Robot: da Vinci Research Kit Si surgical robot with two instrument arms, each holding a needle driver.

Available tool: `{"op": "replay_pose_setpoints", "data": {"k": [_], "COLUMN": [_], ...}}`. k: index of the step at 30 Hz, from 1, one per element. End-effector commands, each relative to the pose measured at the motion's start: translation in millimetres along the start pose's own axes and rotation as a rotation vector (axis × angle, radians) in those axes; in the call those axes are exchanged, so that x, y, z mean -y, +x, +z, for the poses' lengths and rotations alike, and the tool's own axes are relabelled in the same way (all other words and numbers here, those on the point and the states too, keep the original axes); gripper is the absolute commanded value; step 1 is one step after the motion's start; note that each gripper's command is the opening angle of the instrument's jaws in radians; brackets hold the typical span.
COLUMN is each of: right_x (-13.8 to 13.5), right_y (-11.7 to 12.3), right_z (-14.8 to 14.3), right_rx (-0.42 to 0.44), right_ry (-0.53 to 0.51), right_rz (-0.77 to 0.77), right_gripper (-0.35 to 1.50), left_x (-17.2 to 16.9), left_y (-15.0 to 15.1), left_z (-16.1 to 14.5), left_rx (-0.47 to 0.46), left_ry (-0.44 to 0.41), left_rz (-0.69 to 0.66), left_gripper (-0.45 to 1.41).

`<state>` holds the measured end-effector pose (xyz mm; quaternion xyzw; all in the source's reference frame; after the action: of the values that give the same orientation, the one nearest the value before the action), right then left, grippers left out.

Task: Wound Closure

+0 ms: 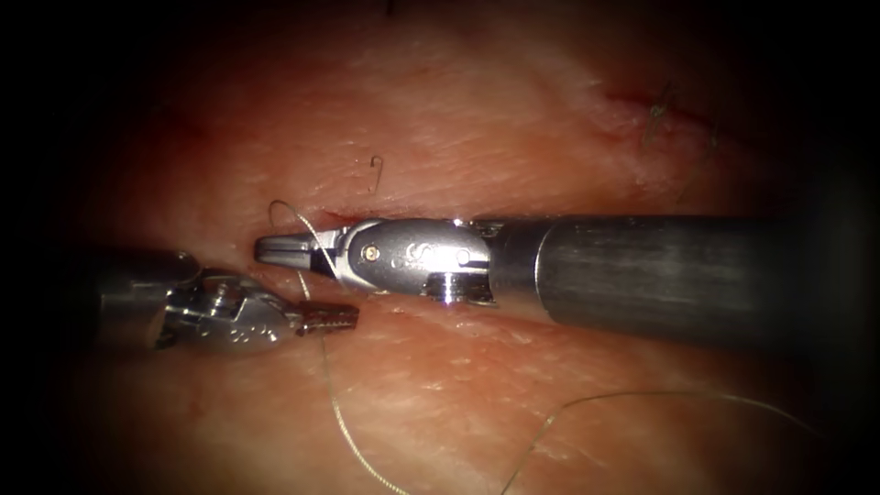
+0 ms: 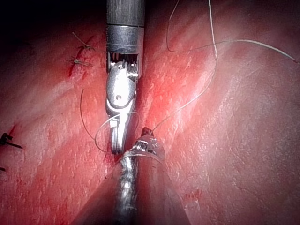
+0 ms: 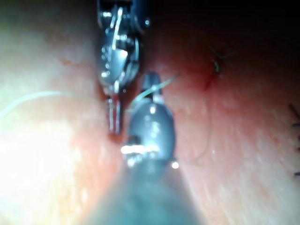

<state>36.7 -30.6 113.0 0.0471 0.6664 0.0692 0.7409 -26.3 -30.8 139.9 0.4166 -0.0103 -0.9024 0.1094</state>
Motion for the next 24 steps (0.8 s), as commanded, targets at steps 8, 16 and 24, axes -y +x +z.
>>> {"op": "replay_pose_setpoints", "data": {"k": [8,16,24], "right_x": [-0.4,-1.6,-2.2], "right_y": [-0.4,-0.4,-0.7], "right_z": [2.0,2.6,2.1], "right_rx": [0.016,0.028,0.029], "right_ry": [-0.061,-0.151,-0.159], "right_rz": [0.003,0.04,0.043], "right_gripper": [0.41,1.08,0.98], "left_x": [-0.8,-1.6,-2.7], "left_y": [0.5,2.5,5.1], "left_z": [0.2,-0.4,-2.0], "left_rx": [-0.004,-0.006,-0.014], "left_ry": [-0.006,-0.008,-0.016], "left_rz": [0.0,-0.005,-0.008], "left_gripper": [-0.45,-0.45,-0.45]}}
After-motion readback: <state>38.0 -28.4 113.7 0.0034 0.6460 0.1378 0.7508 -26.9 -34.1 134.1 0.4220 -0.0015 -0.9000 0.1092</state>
